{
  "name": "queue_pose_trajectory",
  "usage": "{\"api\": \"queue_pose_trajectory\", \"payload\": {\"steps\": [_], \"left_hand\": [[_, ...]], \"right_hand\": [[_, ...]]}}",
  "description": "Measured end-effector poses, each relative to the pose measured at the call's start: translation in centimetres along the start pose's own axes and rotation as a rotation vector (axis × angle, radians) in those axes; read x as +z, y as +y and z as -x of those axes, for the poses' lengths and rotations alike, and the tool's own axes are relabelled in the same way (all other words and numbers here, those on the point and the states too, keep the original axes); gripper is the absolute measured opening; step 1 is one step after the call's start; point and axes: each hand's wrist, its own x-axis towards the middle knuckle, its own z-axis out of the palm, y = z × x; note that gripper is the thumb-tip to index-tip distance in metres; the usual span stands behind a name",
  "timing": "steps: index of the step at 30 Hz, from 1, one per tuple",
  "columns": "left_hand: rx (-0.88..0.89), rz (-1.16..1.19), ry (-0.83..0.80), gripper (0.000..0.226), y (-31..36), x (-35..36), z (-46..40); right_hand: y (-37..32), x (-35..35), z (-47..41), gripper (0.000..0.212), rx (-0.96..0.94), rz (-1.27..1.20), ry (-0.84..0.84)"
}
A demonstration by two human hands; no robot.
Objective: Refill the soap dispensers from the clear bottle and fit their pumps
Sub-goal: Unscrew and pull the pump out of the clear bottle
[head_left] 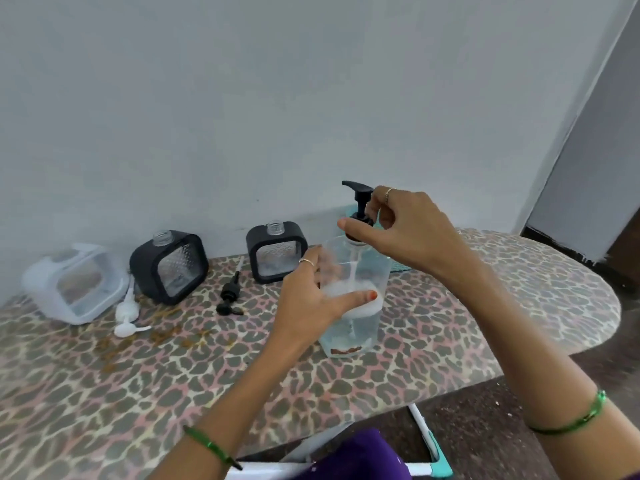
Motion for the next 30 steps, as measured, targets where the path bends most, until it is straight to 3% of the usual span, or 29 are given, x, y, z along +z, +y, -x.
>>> {"api": "queue_pose_trajectory", "payload": {"steps": [7, 10, 21, 26, 30], "left_hand": [[0.014, -0.039, -0.009, 0.058, 0.4, -2.4, 1.3], [-0.032, -0.087, 0.105, 0.063, -1.7, -7.3, 3.6], [-0.023, -0.120, -0.001, 0.076, -2.3, -8.3, 3.0], [0.115, -0.106, 0.091, 0.067, -0.6, -7.5, 2.7], [0.102, -0.033, 0.155, 0.061, -0.8, -6.6, 2.0]], "right_hand": [[-1.6, 0.4, -0.3, 0.062, -0.069, 0.122, -0.013], [-6.8, 3.9, -0.7, 0.065, -0.173, 0.112, -0.112], [-7.8, 4.5, -2.0, 0.063, -0.204, 0.150, -0.151], [-8.2, 5.1, -2.1, 0.061, -0.229, 0.223, -0.105], [-8.1, 5.1, -2.4, 0.059, -0.252, 0.201, -0.106]]}}
